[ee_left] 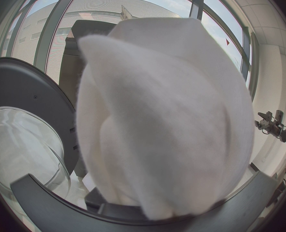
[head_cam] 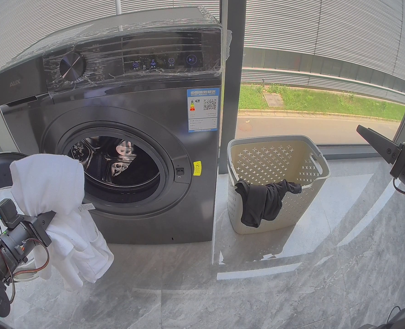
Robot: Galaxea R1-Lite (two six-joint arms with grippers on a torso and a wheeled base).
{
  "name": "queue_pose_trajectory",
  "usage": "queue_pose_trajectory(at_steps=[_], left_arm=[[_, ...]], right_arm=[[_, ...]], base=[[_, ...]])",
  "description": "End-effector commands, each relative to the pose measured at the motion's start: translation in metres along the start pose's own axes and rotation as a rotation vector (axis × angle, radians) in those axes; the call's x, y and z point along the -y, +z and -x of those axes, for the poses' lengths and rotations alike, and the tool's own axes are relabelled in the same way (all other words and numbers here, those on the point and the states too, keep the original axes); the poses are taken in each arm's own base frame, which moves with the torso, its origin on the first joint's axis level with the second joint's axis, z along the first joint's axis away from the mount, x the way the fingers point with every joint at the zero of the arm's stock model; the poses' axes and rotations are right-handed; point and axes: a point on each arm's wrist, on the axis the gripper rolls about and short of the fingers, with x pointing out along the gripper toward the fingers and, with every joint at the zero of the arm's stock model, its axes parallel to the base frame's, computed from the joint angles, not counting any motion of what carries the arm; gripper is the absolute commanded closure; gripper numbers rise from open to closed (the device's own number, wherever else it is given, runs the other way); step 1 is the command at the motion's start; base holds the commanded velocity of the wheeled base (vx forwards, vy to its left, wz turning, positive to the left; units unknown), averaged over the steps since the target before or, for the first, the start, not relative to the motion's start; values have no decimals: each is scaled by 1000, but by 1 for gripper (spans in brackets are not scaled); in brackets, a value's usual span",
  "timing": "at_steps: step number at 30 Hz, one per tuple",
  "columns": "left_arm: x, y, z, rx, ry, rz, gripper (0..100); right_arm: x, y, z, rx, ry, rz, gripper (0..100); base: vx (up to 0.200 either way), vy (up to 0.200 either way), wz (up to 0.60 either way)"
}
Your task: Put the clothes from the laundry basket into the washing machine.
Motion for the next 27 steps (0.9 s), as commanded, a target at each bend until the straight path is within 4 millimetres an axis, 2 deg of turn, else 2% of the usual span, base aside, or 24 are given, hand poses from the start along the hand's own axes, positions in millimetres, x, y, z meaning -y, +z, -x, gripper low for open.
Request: queue_pose_trajectory(at_steps=[1,12,18,22,25,27], left_arm=[[0,-6,3,-33,-1,-8,100],[-1,-13,-3,-90,-11,-13,100],[4,-21,-12,-136,-49,-5,100],[5,-21,-26,-143,-72,-11,100],[4,-19,-44,-131,-85,-16,100],[-1,-25,-57,-158,-55,-3,100]], right_arm=[[0,0,0,0,0,0,0],[0,0,-1,1,1,0,0],[0,1,-1,3,2,2,0],[0,2,-1,6,3,0,0],[-1,3,-1,10,4,-1,0],[-1,5,-2,14,6,-1,0]], base=[[200,0,0],[200,0,0],[0,0,0],[0,0,0],[0,0,0],[0,0,0]])
